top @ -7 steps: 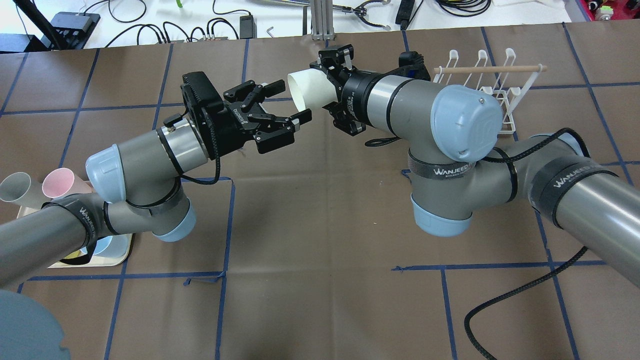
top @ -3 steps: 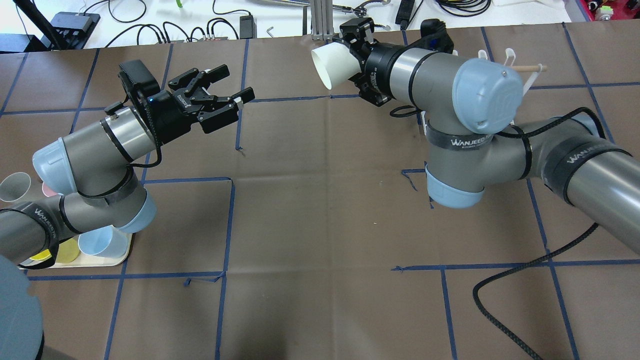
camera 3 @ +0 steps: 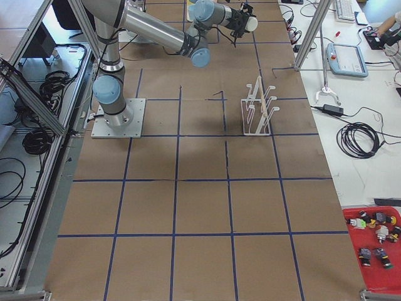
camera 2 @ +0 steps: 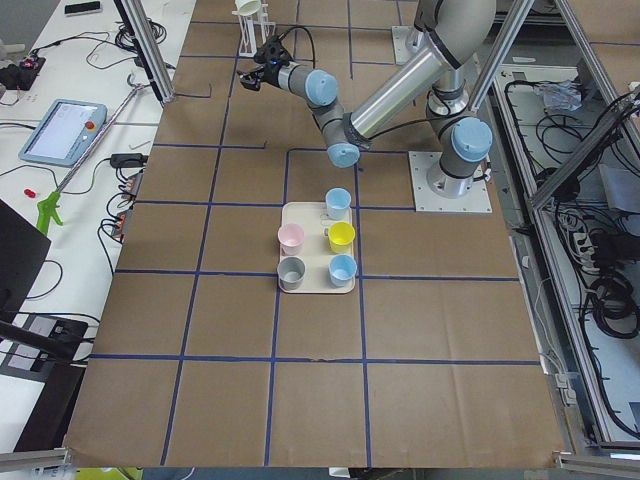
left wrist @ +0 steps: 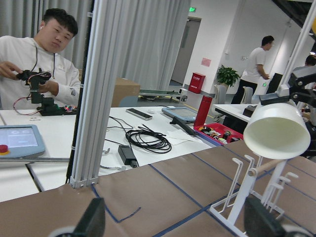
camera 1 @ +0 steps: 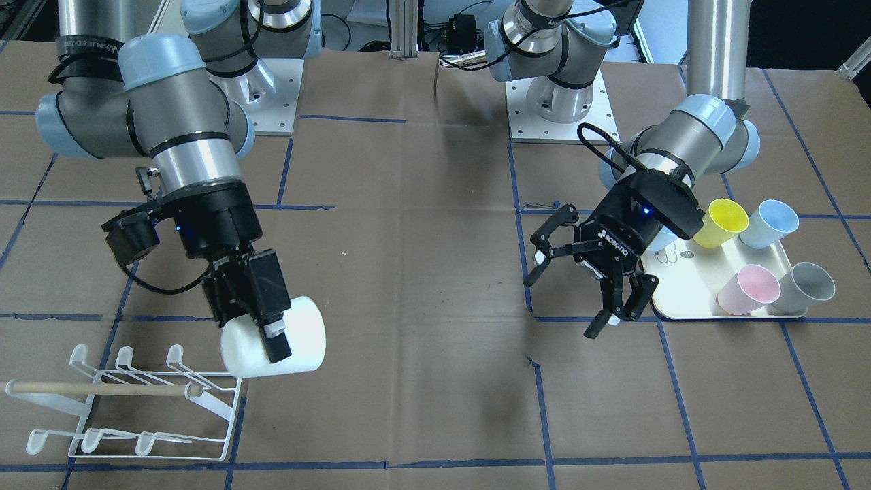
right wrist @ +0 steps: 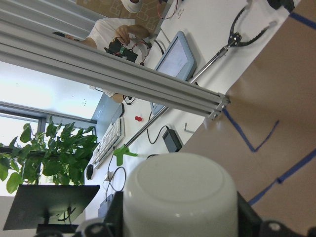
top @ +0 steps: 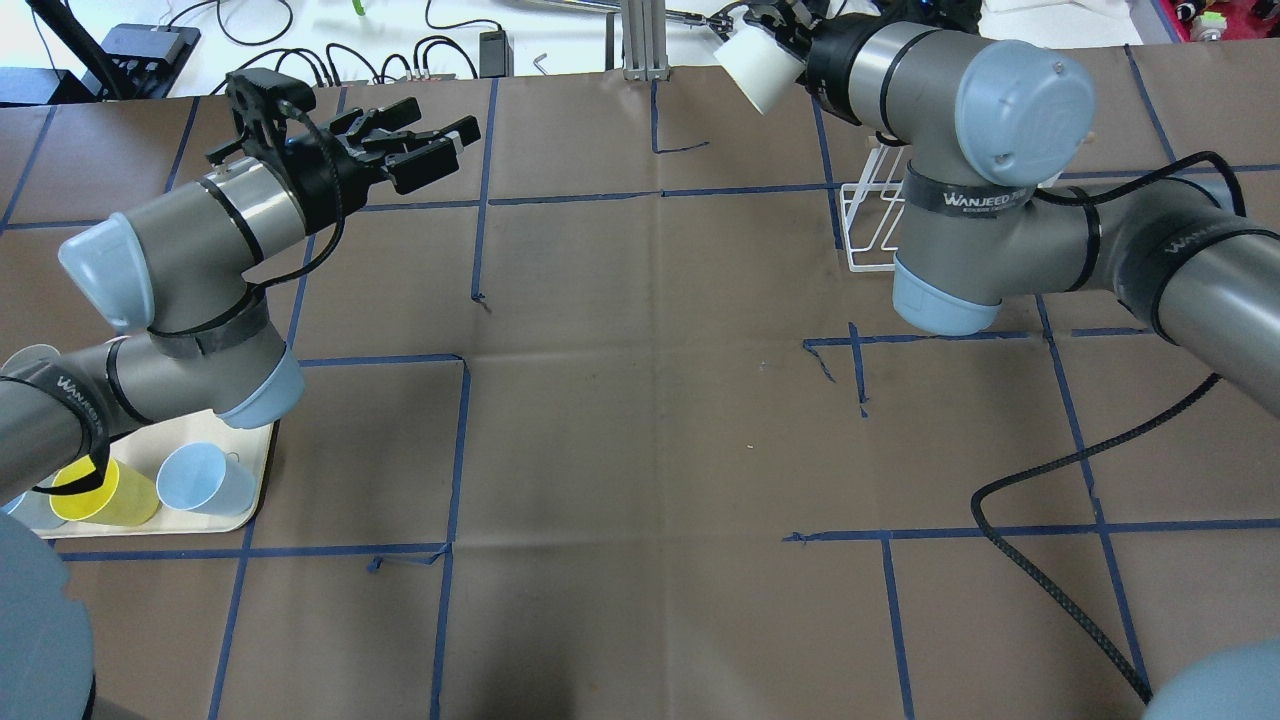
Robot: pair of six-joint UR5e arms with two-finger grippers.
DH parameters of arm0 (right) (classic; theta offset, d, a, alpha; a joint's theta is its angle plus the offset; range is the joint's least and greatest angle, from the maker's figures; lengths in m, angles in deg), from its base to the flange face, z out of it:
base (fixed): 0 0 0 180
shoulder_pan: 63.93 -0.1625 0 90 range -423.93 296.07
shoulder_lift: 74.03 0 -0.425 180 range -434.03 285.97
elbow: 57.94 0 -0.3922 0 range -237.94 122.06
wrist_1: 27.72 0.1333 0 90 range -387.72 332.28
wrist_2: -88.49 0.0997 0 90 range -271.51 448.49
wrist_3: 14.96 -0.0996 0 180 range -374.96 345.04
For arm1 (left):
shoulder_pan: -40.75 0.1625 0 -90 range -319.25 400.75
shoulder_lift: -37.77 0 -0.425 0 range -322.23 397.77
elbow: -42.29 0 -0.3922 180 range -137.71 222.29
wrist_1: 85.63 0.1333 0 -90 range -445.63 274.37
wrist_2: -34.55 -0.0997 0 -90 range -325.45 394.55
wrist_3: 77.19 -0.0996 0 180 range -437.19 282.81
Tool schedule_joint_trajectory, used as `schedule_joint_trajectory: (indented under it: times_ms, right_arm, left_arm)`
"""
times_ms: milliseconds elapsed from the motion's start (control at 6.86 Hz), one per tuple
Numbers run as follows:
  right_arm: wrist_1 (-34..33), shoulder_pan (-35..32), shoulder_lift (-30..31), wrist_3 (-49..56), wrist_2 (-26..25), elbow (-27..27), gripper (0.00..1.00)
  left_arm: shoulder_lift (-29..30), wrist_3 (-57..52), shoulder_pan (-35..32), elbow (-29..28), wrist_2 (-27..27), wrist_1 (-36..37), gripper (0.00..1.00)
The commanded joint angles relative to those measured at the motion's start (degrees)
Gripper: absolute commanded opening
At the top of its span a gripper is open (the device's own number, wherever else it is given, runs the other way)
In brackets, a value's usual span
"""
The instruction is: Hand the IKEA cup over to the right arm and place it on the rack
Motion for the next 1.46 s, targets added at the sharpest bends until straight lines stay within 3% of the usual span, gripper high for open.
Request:
schedule_joint_trajectory:
  times_ms: [0, 291, 583, 1020, 1312]
  right_arm:
    - [-2.2, 3.21, -2.79, 20.26, -6.74, -3.06, 0.1]
    - [-8.68, 5.15, -6.9, 33.79, -9.4, -6.22, 0.1]
    - [-10.82, 5.33, -9.99, 38.05, -9.58, -6.41, 0.1]
    - [-12.14, 7.88, -11.93, 40.44, -10.2, -4.4, 0.1]
    - [-12.31, 8.15, -12.72, 40.36, -10.28, -3.95, 0.1]
  left_arm:
    - [-1.53, -0.04, -6.93, -10.05, -21.67, -22.22, 0.98]
    - [-2.24, -0.04, -10.56, -18.33, -37.18, -48.49, 0.99]
    - [-4.87, 0.66, -10.66, -22.22, -44.6, -73.74, 0.99]
    - [-10.74, 5.59, -10.57, -27.31, -46.83, -99.52, 1.0]
    - [-14.09, 5.68, -10.57, -30.05, -46.39, -109.94, 1.0]
